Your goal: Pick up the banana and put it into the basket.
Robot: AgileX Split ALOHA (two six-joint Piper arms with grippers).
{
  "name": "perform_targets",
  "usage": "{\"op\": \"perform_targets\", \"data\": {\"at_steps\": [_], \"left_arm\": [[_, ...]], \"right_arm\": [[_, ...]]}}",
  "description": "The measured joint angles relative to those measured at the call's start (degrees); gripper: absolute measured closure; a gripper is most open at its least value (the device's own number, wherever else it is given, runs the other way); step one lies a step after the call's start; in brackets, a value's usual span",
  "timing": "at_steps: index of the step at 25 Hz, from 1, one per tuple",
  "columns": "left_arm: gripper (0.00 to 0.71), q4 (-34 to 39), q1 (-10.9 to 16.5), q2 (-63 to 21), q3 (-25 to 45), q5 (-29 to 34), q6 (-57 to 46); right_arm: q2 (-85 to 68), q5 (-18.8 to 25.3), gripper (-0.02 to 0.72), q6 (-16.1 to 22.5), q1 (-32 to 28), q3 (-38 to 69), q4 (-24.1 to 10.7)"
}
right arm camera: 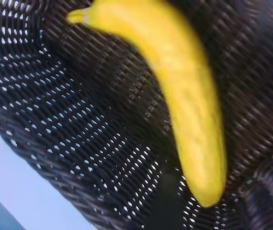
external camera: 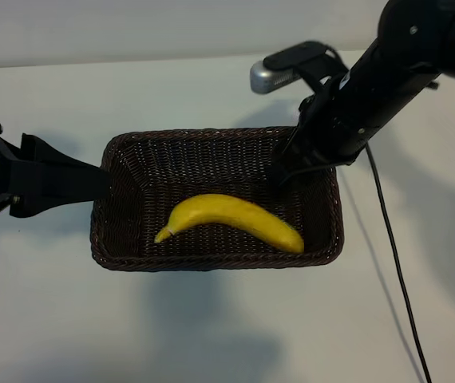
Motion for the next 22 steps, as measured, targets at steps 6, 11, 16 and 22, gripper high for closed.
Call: {"op": "perform_targets", "data": {"at_steps": [6,11,16,22], "left_arm": [[0.144,0.1,0.0,0.0,0.0,0.8,-0.3],[0.144,1.5,0.0,0.0,0.0,1.4,-1.7],[0.144,3.0,0.0,1.0,0.0,1.6,-2.9],[0.144,3.1,0.0,1.9,0.0,1.0,-2.8]], "right_arm": [[-7.3,0.6,0.250,1.5,-2.1,0.0,-0.6],[-11.5,3.7,0.258,1.7,-4.4,0.0,-0.8],[-15.9,4.7,0.258,1.8,-6.5,0.0,-1.0],[-20.2,4.9,0.258,1.8,-6.7,0.0,-1.1]]}}
